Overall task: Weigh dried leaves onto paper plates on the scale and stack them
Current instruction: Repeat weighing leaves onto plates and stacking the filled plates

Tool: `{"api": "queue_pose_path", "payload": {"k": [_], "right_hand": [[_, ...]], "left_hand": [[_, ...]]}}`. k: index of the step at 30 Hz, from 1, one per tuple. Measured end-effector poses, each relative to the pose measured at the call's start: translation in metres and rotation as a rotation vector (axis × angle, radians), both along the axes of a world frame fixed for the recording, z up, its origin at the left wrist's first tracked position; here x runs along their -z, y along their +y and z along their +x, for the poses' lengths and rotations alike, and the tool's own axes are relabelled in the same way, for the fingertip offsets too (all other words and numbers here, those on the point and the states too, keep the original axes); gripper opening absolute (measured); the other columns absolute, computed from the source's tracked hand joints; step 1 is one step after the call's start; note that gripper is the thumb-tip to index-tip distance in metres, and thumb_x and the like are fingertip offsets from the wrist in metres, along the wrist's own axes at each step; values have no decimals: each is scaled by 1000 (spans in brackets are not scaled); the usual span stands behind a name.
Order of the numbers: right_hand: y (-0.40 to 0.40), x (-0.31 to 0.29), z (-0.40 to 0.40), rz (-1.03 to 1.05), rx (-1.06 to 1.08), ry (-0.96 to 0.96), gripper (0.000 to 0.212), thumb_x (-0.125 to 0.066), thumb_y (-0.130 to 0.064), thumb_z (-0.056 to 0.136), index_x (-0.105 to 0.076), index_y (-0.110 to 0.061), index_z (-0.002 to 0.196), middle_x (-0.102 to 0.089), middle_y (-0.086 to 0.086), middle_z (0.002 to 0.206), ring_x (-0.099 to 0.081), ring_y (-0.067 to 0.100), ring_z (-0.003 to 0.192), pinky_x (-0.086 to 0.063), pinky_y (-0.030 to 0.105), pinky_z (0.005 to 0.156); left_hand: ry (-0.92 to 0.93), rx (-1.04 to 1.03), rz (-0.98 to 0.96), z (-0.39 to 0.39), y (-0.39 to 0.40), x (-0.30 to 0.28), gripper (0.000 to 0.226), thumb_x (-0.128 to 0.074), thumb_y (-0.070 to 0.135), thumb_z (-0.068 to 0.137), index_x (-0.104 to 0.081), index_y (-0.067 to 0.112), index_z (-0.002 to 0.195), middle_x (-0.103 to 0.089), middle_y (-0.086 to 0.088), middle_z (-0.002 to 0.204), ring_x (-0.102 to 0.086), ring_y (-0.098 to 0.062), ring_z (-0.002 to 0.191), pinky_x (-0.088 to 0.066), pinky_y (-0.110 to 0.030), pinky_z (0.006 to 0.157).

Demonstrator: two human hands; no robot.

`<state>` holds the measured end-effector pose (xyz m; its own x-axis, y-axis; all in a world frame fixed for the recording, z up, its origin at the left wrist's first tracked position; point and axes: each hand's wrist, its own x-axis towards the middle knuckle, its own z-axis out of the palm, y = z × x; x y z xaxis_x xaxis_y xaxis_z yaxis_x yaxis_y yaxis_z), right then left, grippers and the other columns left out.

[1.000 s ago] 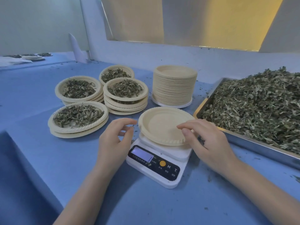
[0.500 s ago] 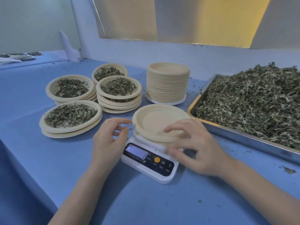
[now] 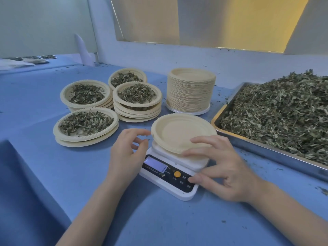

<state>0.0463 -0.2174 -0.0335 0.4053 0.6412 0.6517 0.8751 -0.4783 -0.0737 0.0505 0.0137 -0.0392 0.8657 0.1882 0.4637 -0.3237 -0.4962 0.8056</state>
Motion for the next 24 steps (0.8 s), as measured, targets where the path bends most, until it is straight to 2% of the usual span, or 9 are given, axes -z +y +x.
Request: {"api": "queue_pose_path", "payload": {"k": [2,6,11,15,20,24], "right_hand": [[2,-1,-2,55,27,38,44,-43,-38,97,-77,-32,69,-59,-5,123,-43,18,127,-28,38,101],[5,1,-4,115,57,119,50,-40,-39,97,-77,-27,66,-55,-1,132,-44,21,129,-34,38,103],[7,3,-5,123,64,112,48,-43,-39,96,-77,-24,64,-59,-3,127,-46,17,127,-38,35,101],[6,-2,-3,156,66,128,38,-49,-30,91,-77,-24,66,-62,-5,122,-50,13,121,-38,31,100],[5,-24,12,281,232,207,27,-52,-29,87,-76,-18,88,-67,-8,109,-54,7,104,-40,24,92],[-24,-40,25,217,394,231,23,-56,-22,80,-72,-12,92,-69,-3,103,-58,20,100,-44,31,89]], "left_hand": [[-4,-5,-13,0,1,0,32,-54,5,87,-63,36,88,-59,16,99,-53,6,85,-37,0,68],[-18,-31,-52,2,3,-1,30,-55,5,87,-64,33,88,-60,14,98,-53,7,84,-36,1,66],[-16,-41,-55,2,5,1,29,-54,3,87,-64,30,90,-59,13,98,-53,9,83,-37,0,66],[-132,-63,38,1,-5,-10,30,-55,1,85,-62,29,92,-58,14,94,-53,2,85,-37,-6,69],[-182,279,311,20,-63,-46,26,-57,1,84,-65,19,101,-59,9,100,-53,-6,91,-40,-11,78],[-168,442,461,47,-117,-68,37,-45,-7,82,-65,11,106,-57,2,101,-48,-11,97,-30,-5,81]]}}
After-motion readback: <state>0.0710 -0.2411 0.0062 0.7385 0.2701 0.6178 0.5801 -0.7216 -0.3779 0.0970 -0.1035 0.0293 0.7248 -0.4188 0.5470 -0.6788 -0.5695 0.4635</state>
